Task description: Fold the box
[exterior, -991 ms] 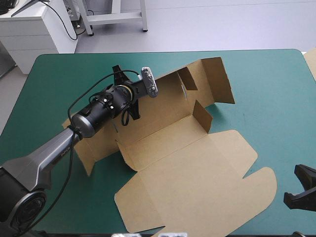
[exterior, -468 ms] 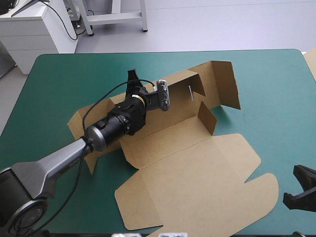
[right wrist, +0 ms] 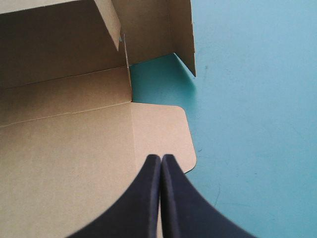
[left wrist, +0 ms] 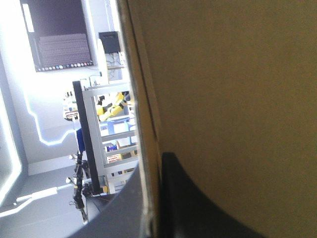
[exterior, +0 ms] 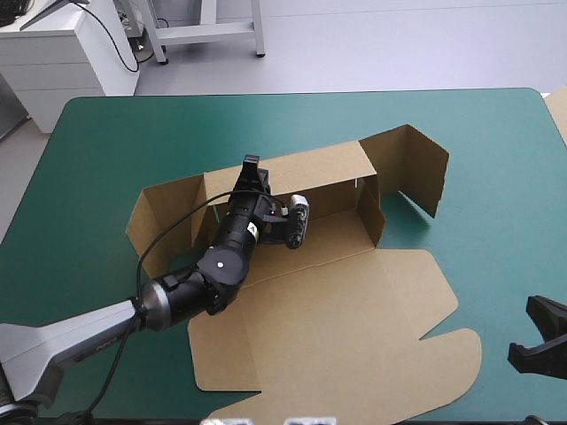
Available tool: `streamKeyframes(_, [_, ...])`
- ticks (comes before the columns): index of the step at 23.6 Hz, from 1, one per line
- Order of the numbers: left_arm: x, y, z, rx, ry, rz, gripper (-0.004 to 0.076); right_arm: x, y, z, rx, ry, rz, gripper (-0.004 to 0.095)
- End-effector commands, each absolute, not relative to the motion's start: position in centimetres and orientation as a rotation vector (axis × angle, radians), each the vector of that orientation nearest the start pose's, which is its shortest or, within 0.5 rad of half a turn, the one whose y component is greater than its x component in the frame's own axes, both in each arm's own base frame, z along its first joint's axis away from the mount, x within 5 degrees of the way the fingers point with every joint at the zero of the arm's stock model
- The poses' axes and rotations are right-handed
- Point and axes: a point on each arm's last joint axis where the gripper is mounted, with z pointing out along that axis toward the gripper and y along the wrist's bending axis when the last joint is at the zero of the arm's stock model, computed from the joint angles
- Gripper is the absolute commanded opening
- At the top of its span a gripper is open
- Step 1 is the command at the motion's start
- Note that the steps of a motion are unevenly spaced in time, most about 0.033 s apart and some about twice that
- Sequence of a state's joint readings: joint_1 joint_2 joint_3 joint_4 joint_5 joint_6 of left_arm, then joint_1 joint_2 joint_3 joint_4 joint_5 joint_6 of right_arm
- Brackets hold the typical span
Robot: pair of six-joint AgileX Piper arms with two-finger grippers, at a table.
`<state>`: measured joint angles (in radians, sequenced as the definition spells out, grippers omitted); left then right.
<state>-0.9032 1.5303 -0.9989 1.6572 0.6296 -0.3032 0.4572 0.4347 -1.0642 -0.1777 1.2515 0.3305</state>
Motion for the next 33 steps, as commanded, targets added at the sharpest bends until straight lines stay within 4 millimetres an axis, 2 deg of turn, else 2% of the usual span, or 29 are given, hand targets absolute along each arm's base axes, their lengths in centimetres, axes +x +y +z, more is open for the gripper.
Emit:
streamKeyframes(1, [23.2,-22.1,30.8,1.56,1.063,0.981,-0.0008,2.4,-0.7,41.9,-0.067,2.081,0.251,-0.0019])
streamKeyframes(4, [22.2,-21.8,30.4,1.583,1.044,0.964,-0.0008,3.9,-0.1,41.8,-0.064,2.129,0.219,-0.0018])
streamKeyframes(6, [21.6,-22.0,30.4,1.594,1.022,0.952,-0.0008,6.0,0.5,41.5,-0.071,2.188,0.138,-0.0019])
streamKeyframes(7, [21.5,-22.0,30.4,1.597,1.019,0.951,-0.0008,7.9,0.9,41.3,-0.072,2.225,0.052,-0.0019])
streamKeyframes(8, [21.5,-22.1,30.3,1.6,1.018,0.949,-0.0008,8.6,1.1,41.2,-0.071,2.241,0.022,-0.0019])
streamKeyframes(11, [21.5,-22.2,30.2,1.618,1.006,0.939,-0.0008,13.8,2.9,41.5,-0.119,2.25,-0.116,-0.0019])
streamKeyframes(12, [21.6,-22.3,30.1,1.626,1.002,0.94,-0.0008,15.8,3.7,41.9,-0.14,2.236,-0.148,-0.0019])
streamKeyframes(17, [21.9,-22.7,29.2,1.685,0.973,0.978,-0.0008,22.2,6.4,44.4,-0.236,2.233,-0.195,-0.0021])
streamKeyframes(22, [22.1,-22.6,29.0,1.678,0.989,1.011,-0.0008,27.3,4.8,44.9,-0.22,2.3,-0.095,-0.0021])
streamKeyframes(25, [22.1,-22.5,29.0,1.672,0.993,1.02,-0.0008,30.1,3.1,44.5,-0.201,2.332,0.061,-0.0021])
streamKeyframes(29, [22.1,-22.5,29.0,1.671,0.994,1.022,-0.0008,33.7,1.6,43.4,-0.147,2.334,0.221,-0.0021])
streamKeyframes(33, [22.2,-22.5,29.0,1.673,0.994,1.022,-0.0008,36.7,1.4,41.4,-0.126,2.361,0.288,-0.0021])
